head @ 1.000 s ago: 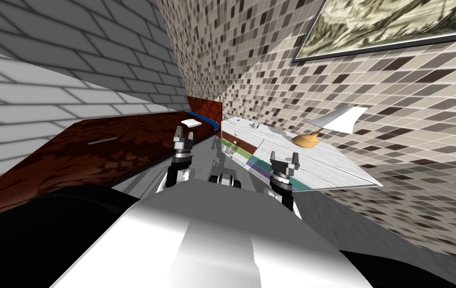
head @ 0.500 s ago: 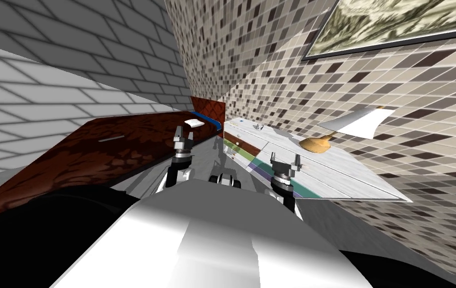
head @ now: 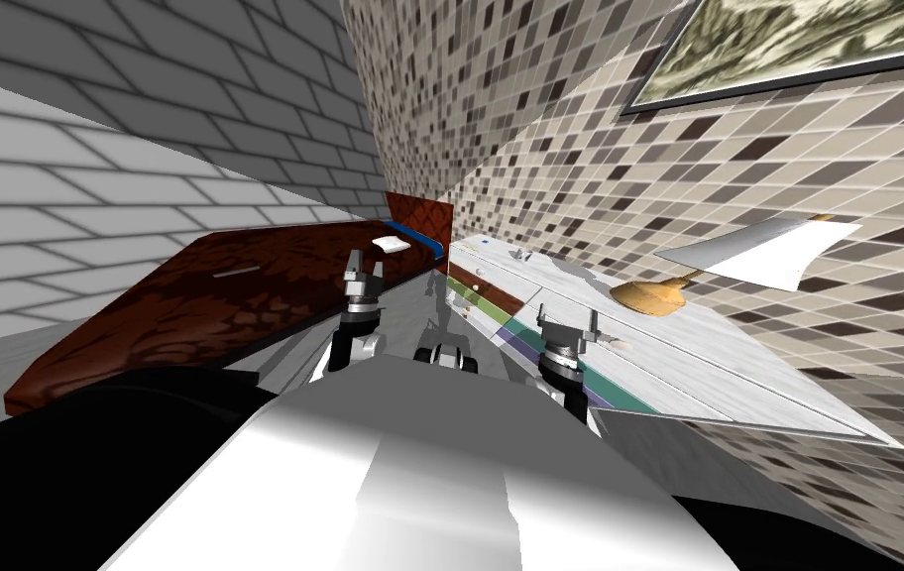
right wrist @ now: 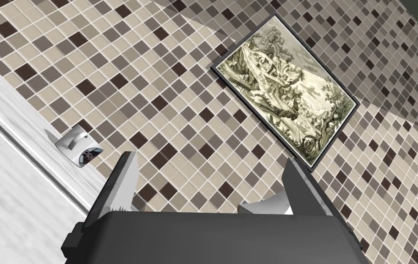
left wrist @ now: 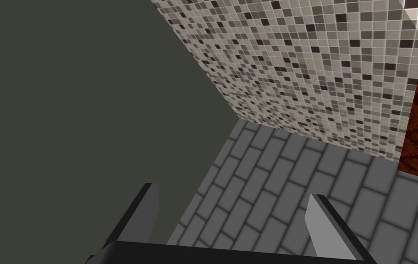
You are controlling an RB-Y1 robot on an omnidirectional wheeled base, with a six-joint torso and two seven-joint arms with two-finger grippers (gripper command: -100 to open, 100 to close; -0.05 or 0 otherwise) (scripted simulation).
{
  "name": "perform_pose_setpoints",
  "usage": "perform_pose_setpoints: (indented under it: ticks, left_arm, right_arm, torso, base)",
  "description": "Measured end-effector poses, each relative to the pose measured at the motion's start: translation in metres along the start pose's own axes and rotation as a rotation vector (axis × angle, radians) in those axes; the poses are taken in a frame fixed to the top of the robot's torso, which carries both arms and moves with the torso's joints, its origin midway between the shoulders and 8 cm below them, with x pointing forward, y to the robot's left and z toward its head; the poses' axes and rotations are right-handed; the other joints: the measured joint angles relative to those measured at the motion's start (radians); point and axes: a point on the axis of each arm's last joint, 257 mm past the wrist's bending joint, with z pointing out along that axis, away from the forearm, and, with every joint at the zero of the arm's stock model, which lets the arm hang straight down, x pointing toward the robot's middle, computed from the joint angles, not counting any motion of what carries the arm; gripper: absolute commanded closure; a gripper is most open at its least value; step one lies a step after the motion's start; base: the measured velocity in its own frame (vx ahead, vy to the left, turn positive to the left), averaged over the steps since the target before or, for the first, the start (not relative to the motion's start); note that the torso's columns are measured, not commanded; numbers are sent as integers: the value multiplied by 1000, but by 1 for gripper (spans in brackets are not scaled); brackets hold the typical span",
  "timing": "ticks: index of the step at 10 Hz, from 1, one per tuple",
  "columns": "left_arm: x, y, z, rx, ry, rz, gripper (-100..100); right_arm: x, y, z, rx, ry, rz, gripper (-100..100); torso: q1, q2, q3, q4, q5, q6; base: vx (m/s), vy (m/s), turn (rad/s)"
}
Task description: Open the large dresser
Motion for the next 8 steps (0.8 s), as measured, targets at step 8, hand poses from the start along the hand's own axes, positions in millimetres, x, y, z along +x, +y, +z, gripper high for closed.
perform_pose_setpoints:
  ticks: [8]
  left_arm:
    - [0,0,0,0,0,0,0]
  right_arm:
    - [-22,3,-10,-13,-53,245,-100]
  torso:
    - [0,-1,-1,0,0,1]
  base:
    - [46,18,81]
